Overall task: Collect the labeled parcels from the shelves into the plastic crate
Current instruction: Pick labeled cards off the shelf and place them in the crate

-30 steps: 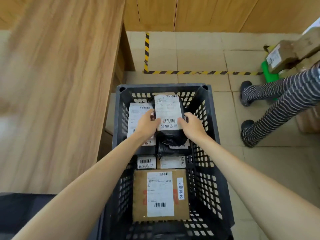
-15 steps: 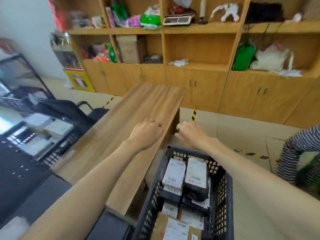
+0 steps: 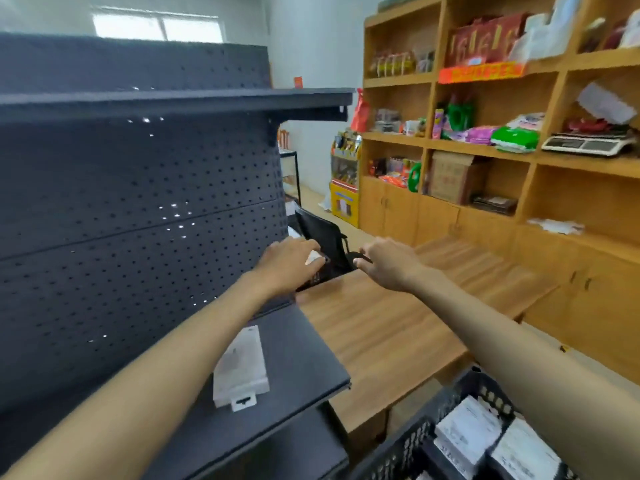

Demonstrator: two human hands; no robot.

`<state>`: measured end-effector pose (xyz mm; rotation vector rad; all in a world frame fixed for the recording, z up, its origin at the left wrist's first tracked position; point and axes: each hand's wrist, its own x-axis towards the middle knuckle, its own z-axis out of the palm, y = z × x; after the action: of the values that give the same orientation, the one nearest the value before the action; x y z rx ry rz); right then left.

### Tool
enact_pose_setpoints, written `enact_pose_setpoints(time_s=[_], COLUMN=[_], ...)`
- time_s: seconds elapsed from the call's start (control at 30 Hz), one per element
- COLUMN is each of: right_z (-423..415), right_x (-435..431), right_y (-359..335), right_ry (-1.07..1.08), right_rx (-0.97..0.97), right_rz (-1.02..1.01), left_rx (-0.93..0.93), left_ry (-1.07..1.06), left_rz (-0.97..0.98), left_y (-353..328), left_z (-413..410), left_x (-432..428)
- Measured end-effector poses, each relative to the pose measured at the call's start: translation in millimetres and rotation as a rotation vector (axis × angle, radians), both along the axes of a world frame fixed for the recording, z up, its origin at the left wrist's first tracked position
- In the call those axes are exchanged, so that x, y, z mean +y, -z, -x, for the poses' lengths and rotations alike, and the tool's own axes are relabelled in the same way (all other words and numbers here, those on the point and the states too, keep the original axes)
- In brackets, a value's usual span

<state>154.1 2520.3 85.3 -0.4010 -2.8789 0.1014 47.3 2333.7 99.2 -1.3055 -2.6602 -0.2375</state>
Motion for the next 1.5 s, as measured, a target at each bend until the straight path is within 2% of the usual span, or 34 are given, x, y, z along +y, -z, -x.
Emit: enact_pose_setpoints(time_s=[0.13, 0.23, 0.4, 0.6, 0.97, 1.13, 1.27, 1.43, 1.5], right_z=[37, 55, 80, 88, 88, 90, 86, 83, 86], right_x=[-70, -121, -189, -240, -218, -189, -176, -177, -177], right_y=[-13, -18, -18, -6, 57, 107, 147, 178, 188], right_ry=[-0.17, -0.287, -0.356, -0.401, -0.4, -0.315, -0.243, -0.225, -0.196], right_rx=[0.03, 0.049, 0.024, -0.011, -0.123, -0.219, -0.294, -0.335, -0.332], right_rz=[-0.083, -0.073, -0.061, -0.063, -0.041, -0.015, 0.092, 0.254, 0.39], left_rx=[-0.045, -0.079, -0.091, -0.093, -0.206, -0.277, -0.369, -0.476, -0.511], left_ry=[-0.139, -0.246, -0.37, -0.448, -0.467, -0.476, -0.489, -0.505, -0.525], left_rz=[-0.032, -0.053, -0.028, -0.008, 0.009, 0.04, 0.078, 0.021, 0.004], left_y=[-7, -7, -6, 4, 64, 106, 135, 165, 173], left_z=[11, 16, 11, 5, 3, 2, -5, -9, -9], left_x=[-89, -151, -228, -270, -248, -221, -200, -184, -180])
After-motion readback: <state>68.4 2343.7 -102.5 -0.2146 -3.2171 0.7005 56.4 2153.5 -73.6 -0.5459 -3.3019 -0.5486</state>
